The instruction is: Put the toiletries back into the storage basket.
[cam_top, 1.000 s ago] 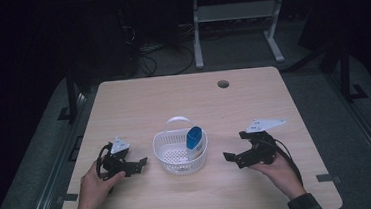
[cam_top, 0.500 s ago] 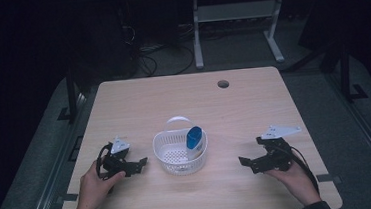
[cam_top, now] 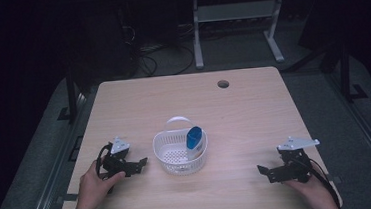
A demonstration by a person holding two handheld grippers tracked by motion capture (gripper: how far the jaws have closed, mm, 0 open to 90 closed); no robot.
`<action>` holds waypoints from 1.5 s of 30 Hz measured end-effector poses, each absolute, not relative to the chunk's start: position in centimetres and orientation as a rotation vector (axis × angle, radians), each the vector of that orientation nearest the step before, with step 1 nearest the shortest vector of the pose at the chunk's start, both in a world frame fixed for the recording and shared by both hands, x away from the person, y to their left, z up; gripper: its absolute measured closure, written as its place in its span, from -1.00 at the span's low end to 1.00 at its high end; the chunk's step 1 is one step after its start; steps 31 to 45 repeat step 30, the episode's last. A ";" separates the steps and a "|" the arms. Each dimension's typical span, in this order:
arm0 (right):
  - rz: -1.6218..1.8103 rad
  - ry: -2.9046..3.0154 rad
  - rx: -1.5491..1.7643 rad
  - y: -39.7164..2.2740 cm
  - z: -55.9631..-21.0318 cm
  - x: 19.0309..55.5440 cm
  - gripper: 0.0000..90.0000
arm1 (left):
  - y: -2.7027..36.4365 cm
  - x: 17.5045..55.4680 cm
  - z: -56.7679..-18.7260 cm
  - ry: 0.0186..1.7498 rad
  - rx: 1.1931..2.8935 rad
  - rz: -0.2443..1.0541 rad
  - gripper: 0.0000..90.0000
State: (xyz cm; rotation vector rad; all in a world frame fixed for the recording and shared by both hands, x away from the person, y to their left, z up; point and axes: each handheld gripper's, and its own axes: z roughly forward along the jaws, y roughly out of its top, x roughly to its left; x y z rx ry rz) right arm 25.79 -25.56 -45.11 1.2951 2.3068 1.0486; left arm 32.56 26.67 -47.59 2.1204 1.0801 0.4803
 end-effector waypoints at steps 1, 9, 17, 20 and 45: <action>1.049 2.307 1.295 -25.6 -45.1 25.8 -1.00 | 26.7 32.6 -47.6 1.080 2.120 0.480 -0.71; 0.942 2.308 1.332 -27.2 -46.6 25.6 -1.00 | 26.7 32.6 -47.6 1.080 2.121 0.479 -0.71; 0.882 2.308 1.344 -27.7 -47.9 25.9 -1.00 | 26.7 32.6 -47.6 1.080 2.120 0.480 -0.71; 0.915 2.287 1.326 -28.0 -48.1 25.9 -1.00 | 26.7 32.6 -47.6 1.080 2.120 0.480 -0.71; 0.940 2.269 1.315 -28.2 -48.3 25.7 -1.00 | 26.7 32.5 -47.6 1.080 2.120 0.480 -0.71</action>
